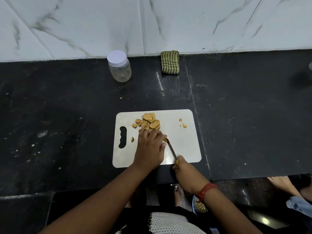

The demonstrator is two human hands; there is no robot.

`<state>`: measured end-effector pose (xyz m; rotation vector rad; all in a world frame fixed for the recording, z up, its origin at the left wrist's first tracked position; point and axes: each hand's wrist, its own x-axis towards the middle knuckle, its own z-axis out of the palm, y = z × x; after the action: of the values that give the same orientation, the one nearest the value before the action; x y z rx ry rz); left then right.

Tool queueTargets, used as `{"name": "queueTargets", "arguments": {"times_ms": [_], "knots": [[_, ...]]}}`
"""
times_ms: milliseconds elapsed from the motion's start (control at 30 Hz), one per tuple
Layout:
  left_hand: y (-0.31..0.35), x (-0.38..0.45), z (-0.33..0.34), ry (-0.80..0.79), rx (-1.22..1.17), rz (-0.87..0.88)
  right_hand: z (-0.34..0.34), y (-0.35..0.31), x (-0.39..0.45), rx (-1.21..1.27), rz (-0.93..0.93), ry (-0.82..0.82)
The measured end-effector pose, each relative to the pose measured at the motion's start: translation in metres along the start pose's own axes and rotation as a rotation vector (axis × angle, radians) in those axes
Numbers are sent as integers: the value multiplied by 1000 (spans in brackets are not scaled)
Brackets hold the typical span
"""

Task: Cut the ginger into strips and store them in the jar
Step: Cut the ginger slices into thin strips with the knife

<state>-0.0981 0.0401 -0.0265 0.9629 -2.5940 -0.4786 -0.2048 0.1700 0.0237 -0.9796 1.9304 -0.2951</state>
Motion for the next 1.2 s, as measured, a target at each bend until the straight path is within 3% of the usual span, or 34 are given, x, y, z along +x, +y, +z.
{"name": "queueTargets", "arguments": {"times_ms": [367,1200], "knots": [[5,5,2,13,-25,-94,-6,-9,-9,-31,-18,14],[5,2,1,50,-4,-60,-6,-1,-24,-117,20,-2]]}}
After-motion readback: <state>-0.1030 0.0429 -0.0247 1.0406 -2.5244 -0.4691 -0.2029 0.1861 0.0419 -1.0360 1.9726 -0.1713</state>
